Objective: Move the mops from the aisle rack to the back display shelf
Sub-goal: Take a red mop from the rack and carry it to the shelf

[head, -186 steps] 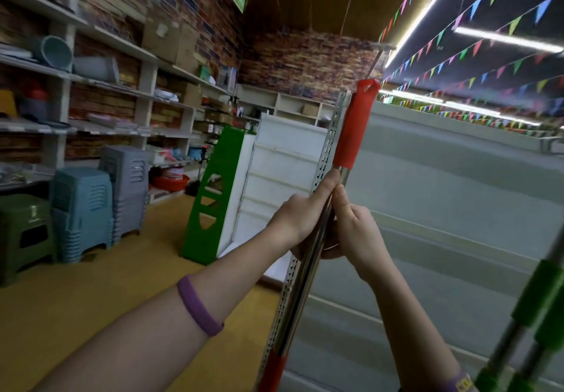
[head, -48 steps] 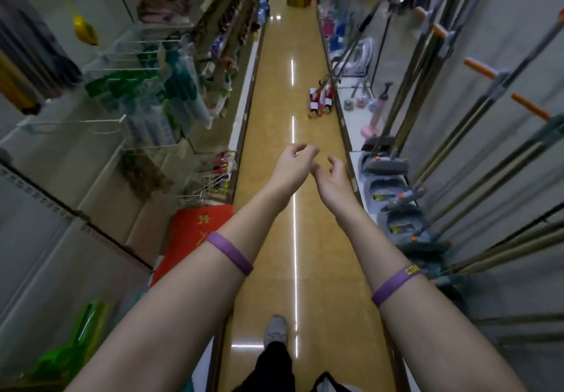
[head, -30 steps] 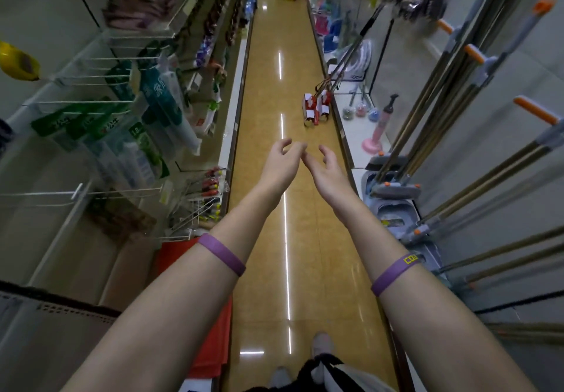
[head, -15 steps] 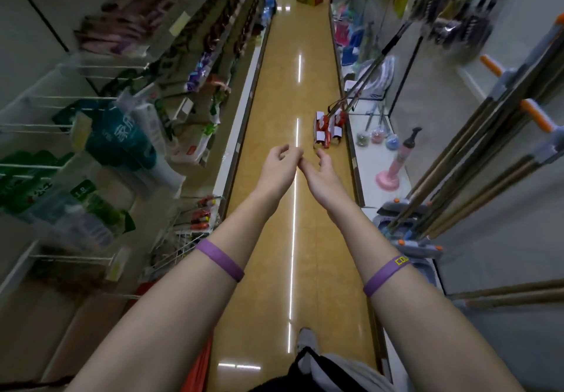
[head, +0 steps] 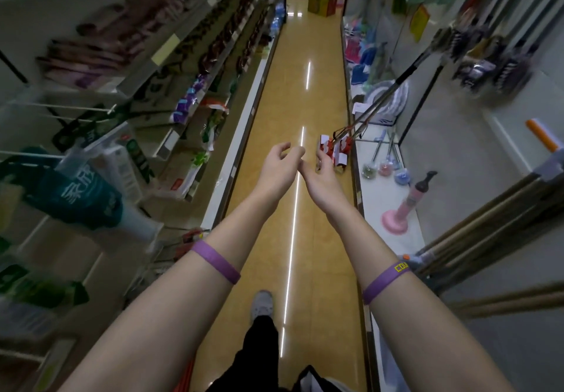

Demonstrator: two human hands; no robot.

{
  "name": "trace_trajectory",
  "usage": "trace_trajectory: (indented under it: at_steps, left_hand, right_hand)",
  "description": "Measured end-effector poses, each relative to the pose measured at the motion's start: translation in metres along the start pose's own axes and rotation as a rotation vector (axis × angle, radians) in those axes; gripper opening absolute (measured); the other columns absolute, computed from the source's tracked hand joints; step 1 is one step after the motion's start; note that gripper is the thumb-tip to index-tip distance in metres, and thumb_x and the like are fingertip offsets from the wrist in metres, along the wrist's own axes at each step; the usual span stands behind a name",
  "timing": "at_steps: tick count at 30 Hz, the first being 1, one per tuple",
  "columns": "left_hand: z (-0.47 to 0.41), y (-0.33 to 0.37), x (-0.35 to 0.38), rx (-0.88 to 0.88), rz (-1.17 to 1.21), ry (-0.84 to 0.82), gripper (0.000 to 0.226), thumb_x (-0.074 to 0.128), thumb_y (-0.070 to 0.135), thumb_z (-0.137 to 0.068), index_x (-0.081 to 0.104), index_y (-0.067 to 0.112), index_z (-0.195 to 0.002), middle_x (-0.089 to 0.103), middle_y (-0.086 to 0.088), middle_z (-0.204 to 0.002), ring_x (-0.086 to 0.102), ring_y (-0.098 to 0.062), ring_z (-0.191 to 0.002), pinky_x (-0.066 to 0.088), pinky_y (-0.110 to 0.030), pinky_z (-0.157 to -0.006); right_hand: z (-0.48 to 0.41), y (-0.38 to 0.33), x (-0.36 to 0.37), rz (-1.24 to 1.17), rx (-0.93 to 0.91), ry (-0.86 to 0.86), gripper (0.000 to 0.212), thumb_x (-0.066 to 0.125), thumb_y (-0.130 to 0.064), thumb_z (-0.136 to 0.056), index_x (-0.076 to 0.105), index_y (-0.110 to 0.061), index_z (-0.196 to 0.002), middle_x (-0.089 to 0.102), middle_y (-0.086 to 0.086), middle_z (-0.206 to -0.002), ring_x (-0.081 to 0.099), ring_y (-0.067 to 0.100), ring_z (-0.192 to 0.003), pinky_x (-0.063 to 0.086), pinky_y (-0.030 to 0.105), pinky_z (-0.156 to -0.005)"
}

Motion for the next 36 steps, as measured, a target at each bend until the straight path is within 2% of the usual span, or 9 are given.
trace_trajectory:
  at_steps: [4, 8, 12, 15, 20, 23, 29, 32, 36]
  left_hand:
    - [-0.080, 0.008, -0.001, -0.008, 0.014, -0.028, 0.054, 0.048, 0.034, -0.099, 0.037, 0.017, -0.149, 0.041, -0.003, -0.151, 0.040, -0.016, -0.136, 0.033, -0.026, -0.091]
    - [-0.168, 0.021, -0.010, -0.040, 0.035, -0.052, 0.055, 0.048, 0.034, -0.099, 0.036, 0.017, -0.150, 0.040, -0.003, -0.152, 0.037, -0.018, -0.138, 0.032, -0.026, -0.092]
    - [-0.250, 0.043, -0.025, -0.056, 0.026, -0.057, 0.054, 0.048, 0.035, -0.099, 0.038, 0.019, -0.149, 0.041, -0.001, -0.151, 0.039, -0.017, -0.136, 0.030, -0.026, -0.092]
    - [-0.304, 0.058, -0.032, -0.053, 0.002, -0.078, 0.055, 0.048, 0.037, -0.099, 0.036, 0.022, -0.151, 0.039, 0.001, -0.153, 0.037, -0.016, -0.138, 0.030, -0.026, -0.093]
    - [-0.385, 0.074, -0.035, -0.050, -0.036, -0.112, 0.060, 0.048, 0.040, -0.098, 0.031, 0.022, -0.153, 0.035, 0.001, -0.156, 0.034, -0.018, -0.141, 0.029, -0.027, -0.095]
    - [-0.437, 0.082, -0.026, -0.063, -0.037, -0.104, 0.060, 0.048, 0.040, -0.098, 0.030, 0.022, -0.153, 0.035, 0.000, -0.156, 0.034, -0.018, -0.141, 0.029, -0.028, -0.095]
    - [-0.558, 0.103, 0.009, -0.064, -0.055, -0.095, 0.060, 0.047, 0.039, -0.098, 0.030, 0.021, -0.153, 0.033, -0.001, -0.157, 0.033, -0.019, -0.142, 0.029, -0.029, -0.095]
    - [-0.628, 0.124, 0.029, -0.079, -0.070, -0.073, 0.060, 0.047, 0.040, -0.099, 0.030, 0.021, -0.153, 0.033, -0.001, -0.157, 0.033, -0.020, -0.142, 0.030, -0.029, -0.098]
    - [-0.709, 0.159, 0.053, -0.095, -0.091, -0.059, 0.060, 0.047, 0.042, -0.098, 0.031, 0.022, -0.153, 0.034, -0.001, -0.157, 0.034, -0.019, -0.142, 0.029, -0.029, -0.094]
  right_hand:
    - [-0.077, -0.010, 0.005, 0.025, 0.002, 0.025, 0.078, 0.053, -0.056, -0.096, 0.017, -0.024, -0.158, 0.022, -0.001, -0.164, 0.026, 0.021, -0.149, 0.030, 0.037, -0.113]
    - [-0.161, -0.028, 0.014, 0.054, 0.038, 0.052, 0.085, 0.055, -0.063, -0.089, 0.020, -0.024, -0.157, 0.031, 0.000, -0.160, 0.035, 0.023, -0.145, 0.035, 0.045, -0.116]
    - [-0.241, -0.056, 0.024, 0.068, 0.029, 0.065, 0.079, 0.055, -0.055, -0.095, 0.019, -0.023, -0.157, 0.024, 0.000, -0.163, 0.029, 0.019, -0.148, 0.031, 0.040, -0.117]
    - [-0.291, -0.072, 0.029, 0.080, 0.030, 0.065, 0.078, 0.054, -0.055, -0.095, 0.018, -0.026, -0.157, 0.023, 0.001, -0.164, 0.028, 0.021, -0.148, 0.033, 0.044, -0.117]
    - [-0.371, -0.088, 0.030, 0.060, 0.036, 0.061, 0.078, 0.055, -0.056, -0.095, 0.017, -0.029, -0.157, 0.022, -0.002, -0.164, 0.025, 0.021, -0.149, 0.029, 0.042, -0.116]
    - [-0.423, -0.091, 0.028, 0.085, 0.032, 0.071, 0.079, 0.055, -0.058, -0.094, 0.018, -0.028, -0.158, 0.022, -0.001, -0.164, 0.021, 0.021, -0.151, 0.026, 0.042, -0.118]
    - [-0.552, -0.093, 0.010, 0.062, 0.049, 0.038, 0.081, 0.054, -0.061, -0.092, 0.014, -0.033, -0.157, 0.018, -0.002, -0.166, 0.024, 0.023, -0.150, 0.029, 0.048, -0.119]
    - [-0.630, -0.101, -0.008, 0.048, 0.063, 0.024, 0.082, 0.054, -0.061, -0.092, 0.014, -0.032, -0.157, 0.018, -0.002, -0.166, 0.023, 0.024, -0.150, 0.028, 0.047, -0.119]
    - [-0.722, -0.120, -0.031, 0.031, 0.076, 0.012, 0.084, 0.054, -0.062, -0.091, 0.014, -0.031, -0.158, 0.017, -0.002, -0.166, 0.021, 0.024, -0.151, 0.026, 0.049, -0.120]
Point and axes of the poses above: each hand's wrist, its own z-axis away from the middle knuckle, its own x-axis out of the palm, y = z × x, the point moved 1 cm from there along -z, towards the middle knuckle
